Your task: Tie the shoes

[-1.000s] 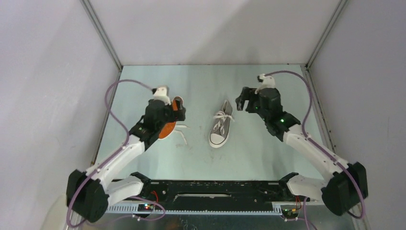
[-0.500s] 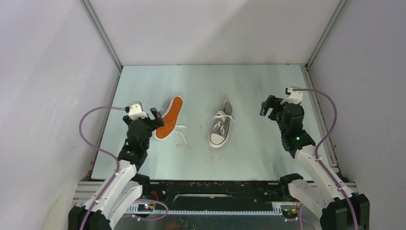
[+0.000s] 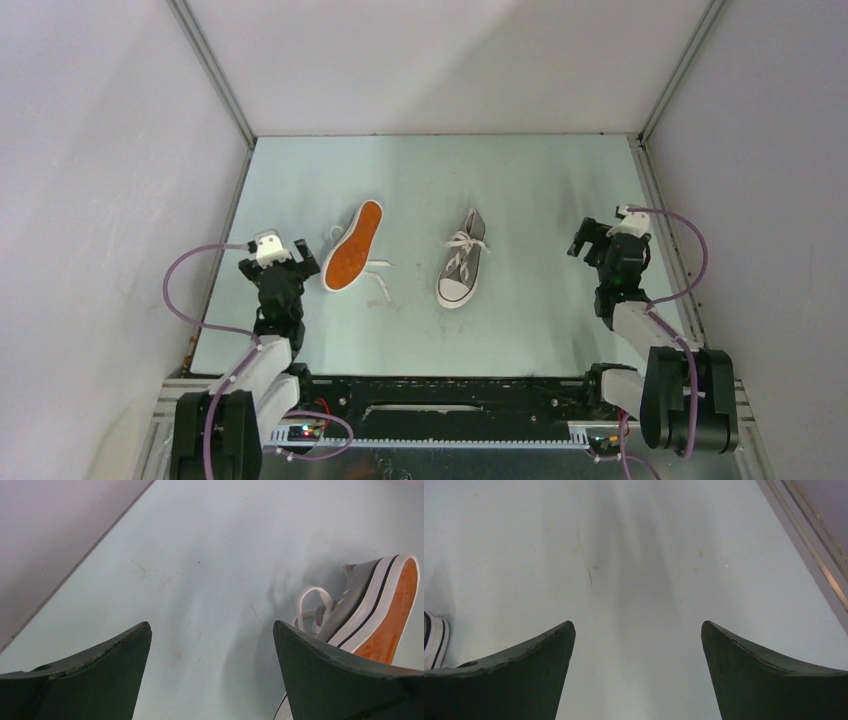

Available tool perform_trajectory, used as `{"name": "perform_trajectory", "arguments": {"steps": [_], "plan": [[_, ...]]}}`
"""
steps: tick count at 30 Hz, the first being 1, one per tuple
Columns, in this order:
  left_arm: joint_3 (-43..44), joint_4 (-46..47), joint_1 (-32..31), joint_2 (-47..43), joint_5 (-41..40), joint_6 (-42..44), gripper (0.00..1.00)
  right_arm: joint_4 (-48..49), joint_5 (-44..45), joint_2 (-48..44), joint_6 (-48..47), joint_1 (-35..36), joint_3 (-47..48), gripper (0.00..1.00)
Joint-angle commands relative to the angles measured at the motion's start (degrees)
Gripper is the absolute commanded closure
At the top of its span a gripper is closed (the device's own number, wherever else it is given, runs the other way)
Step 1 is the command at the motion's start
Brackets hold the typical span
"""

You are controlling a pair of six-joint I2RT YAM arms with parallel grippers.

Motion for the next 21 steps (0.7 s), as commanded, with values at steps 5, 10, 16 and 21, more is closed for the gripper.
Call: {"name": "perform_trajectory", "arguments": {"steps": [5, 10, 16, 21], "plan": [[0.3, 16.8, 5.2, 6.1, 9.2, 1.0, 0.03, 23.0, 5.0, 7.6, -10.5, 8.3, -2.9, 0.03], [0.1, 24.3, 7.6, 12.1, 16.9, 2.1, 0.06, 25.2, 5.8, 11.1, -7.4, 6.8, -3.1, 0.03], [1.8, 28.9, 6.6, 20.7, 16.7, 4.3, 0.01, 32.4, 0.9, 13.4, -8.4, 3.7, -5.8, 0.15], [1.6, 29.8, 5.9, 20.9, 15.8, 4.4, 0.00, 33.4, 10.6, 13.1, -6.3, 5.9, -6.5, 0.06]]}}
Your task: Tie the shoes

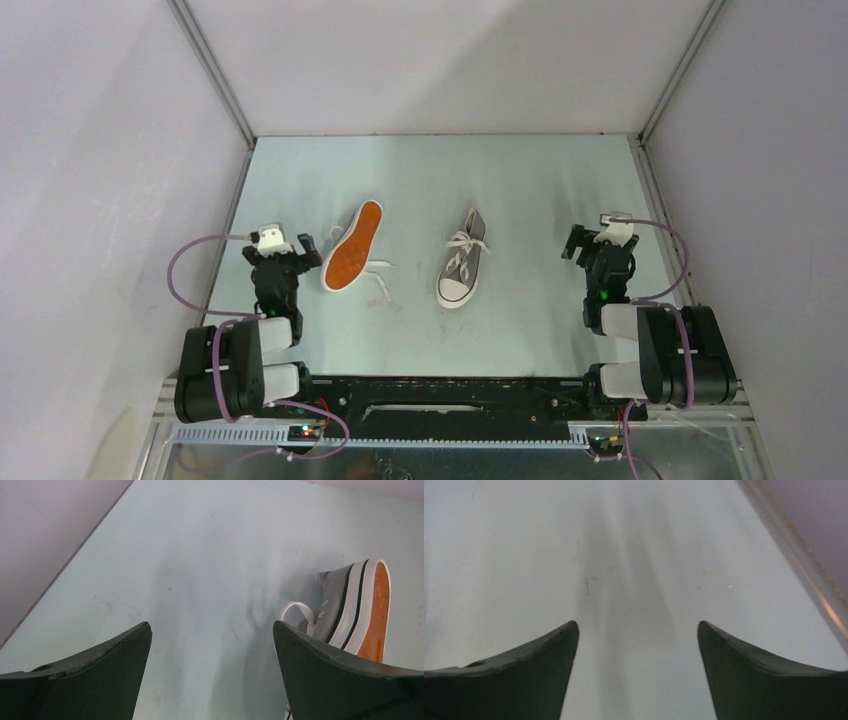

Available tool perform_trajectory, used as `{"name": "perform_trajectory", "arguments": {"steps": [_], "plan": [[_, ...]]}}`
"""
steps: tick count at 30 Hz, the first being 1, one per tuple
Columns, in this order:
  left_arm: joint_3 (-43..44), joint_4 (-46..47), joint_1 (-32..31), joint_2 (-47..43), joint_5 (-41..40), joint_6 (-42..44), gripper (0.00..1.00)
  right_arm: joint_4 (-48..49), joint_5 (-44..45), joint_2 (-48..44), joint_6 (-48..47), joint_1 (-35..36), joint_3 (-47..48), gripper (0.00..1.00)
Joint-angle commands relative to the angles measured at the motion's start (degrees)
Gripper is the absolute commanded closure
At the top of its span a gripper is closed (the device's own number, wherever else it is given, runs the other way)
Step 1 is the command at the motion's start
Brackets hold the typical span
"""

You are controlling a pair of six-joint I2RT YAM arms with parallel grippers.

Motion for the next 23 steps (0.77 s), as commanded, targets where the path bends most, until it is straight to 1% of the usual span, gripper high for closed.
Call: {"name": "perform_trajectory", "arguments": {"steps": [1, 10, 14, 16, 23], "plan": [[2.0, 4.8, -0.5, -0.2, 0.1, 1.9, 0.00, 5.9, 7.8, 0.2, 0.2, 2.6, 0.1, 0.02], [2.5, 3.7, -1.1, -0.3, -0.7, 2.2, 0.00, 6.2, 7.9, 0.2, 0.1, 2.7, 0.1, 0.01], [3.2, 2.6, -1.8, -0.2, -2.2, 2.7, 0.00, 6.2, 7.9, 0.2, 0.1, 2.6, 0.1, 0.01], [3.6, 1.7, -2.9, -0.2, -4.5, 3.0, 0.00, 6.2, 7.9, 0.2, 0.1, 2.6, 0.1, 0.01], [3.6, 1.5, -3.3, -0.1, -5.0, 3.1, 0.00, 6.1, 7.9, 0.2, 0.1, 2.6, 0.0, 0.01]]}}
